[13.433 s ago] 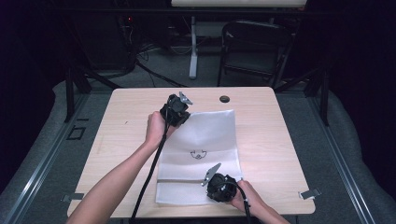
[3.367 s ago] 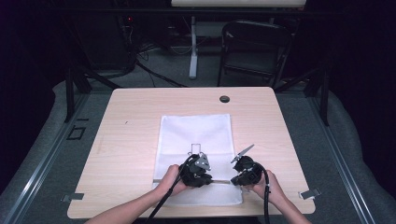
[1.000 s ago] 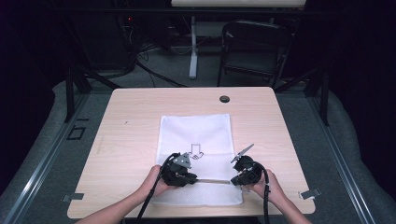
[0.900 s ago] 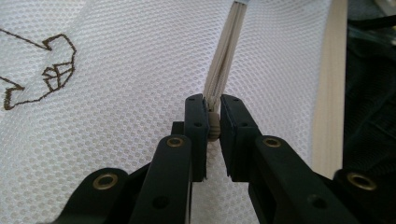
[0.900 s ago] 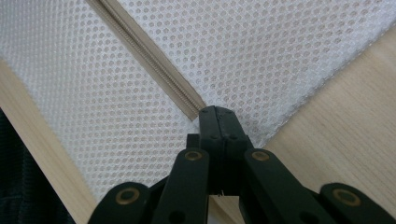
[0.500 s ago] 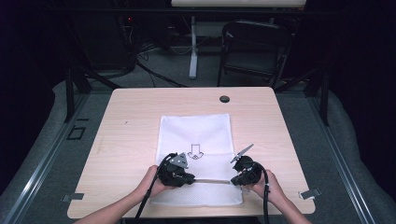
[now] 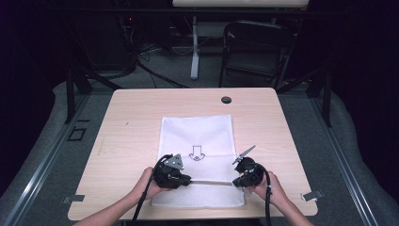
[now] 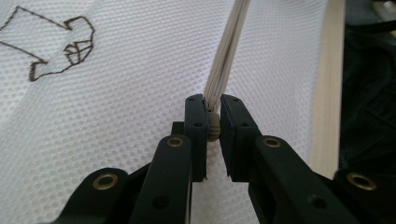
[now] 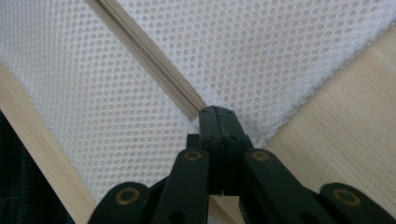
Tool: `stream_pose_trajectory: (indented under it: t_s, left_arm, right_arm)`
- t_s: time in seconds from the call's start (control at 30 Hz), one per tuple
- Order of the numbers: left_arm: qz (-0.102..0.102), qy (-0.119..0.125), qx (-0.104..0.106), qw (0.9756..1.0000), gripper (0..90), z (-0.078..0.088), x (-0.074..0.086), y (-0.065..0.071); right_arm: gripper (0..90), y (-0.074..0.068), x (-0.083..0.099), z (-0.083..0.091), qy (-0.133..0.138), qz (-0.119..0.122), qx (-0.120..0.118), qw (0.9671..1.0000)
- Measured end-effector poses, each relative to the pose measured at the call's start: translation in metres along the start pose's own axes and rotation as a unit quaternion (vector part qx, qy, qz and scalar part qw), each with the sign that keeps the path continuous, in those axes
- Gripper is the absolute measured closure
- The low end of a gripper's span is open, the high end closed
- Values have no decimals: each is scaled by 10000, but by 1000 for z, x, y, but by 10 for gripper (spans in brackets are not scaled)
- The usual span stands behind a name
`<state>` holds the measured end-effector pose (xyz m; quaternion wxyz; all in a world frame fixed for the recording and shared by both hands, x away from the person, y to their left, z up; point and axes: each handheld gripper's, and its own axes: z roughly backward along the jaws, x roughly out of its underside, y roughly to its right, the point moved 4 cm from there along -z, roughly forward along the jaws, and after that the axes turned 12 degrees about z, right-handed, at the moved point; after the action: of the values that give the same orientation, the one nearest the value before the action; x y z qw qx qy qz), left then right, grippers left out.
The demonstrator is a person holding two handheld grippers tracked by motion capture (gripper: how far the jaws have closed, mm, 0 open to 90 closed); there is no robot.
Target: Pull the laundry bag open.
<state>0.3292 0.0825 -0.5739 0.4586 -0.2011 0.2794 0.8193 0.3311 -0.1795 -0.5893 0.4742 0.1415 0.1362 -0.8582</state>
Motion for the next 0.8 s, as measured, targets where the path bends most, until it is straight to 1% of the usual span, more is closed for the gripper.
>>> stream_pose_trajectory:
  t_s: [0.07,0.1,0.17,0.23,0.3,0.33,0.37,0.4,0.43,0.47,0.5,0.53,0.57,0.6,0.7,0.73,0.77,0.8]
  left_arm:
    - [-11,-19,-12,10000,819,1,0,-1]
    - [37,-35,-61,10000,819,2,1,-1]
    - [-18,-44,-91,9999,820,3,2,-2]
    - [23,-2,-30,10000,820,3,4,-2]
    - [52,10,-22,10000,819,4,4,-3]
    - [32,-26,-110,9999,819,6,5,-3]
    - [47,18,-57,10000,820,6,5,-3]
    - [39,-15,-103,9999,819,7,6,-4]
    - [14,5,-63,10000,820,7,6,-4]
    - [79,54,-20,10000,819,6,7,-4]
    - [14,-28,-138,9999,820,8,7,-5]
    - [8,13,-62,10000,819,7,7,-5]
    - [79,34,-77,9999,820,8,7,-5]
    - [51,38,-47,10000,820,9,7,-5]
    - [93,47,-97,9999,819,11,9,-6]
    - [74,24,-87,9999,819,11,10,-6]
    - [74,15,-152,9999,820,11,10,-6]
    - [73,20,-158,9998,819,11,10,-5]
  right_arm:
    - [900,0,0,0,-10,3,4,10000]
    - [900,0,0,0,-5,3,0,10000]
    - [900,0,0,0,4,0,-6,10000]
    - [900,0,0,0,-2,6,10,10000]
    - [900,0,0,0,-11,12,2,10000]
    - [900,0,0,0,-16,12,0,10000]
    - [900,0,0,0,-22,18,20,10000]
    - [900,0,-1,0,-21,22,26,10000]
    - [900,0,-1,0,-18,25,22,10000]
    - [900,0,-1,0,-26,24,12,10000]
    - [900,0,0,0,-20,16,2,10000]
    - [900,0,0,0,-26,20,19,10000]
    - [900,0,-1,0,-20,18,28,10000]
    - [900,-1,-1,0,-21,19,31,10000]
    - [900,0,0,0,-8,8,12,10000]
    - [900,0,0,0,-17,15,16,10000]
    - [900,0,0,0,-15,16,15,10000]
    - [900,0,0,0,-17,16,19,10000]
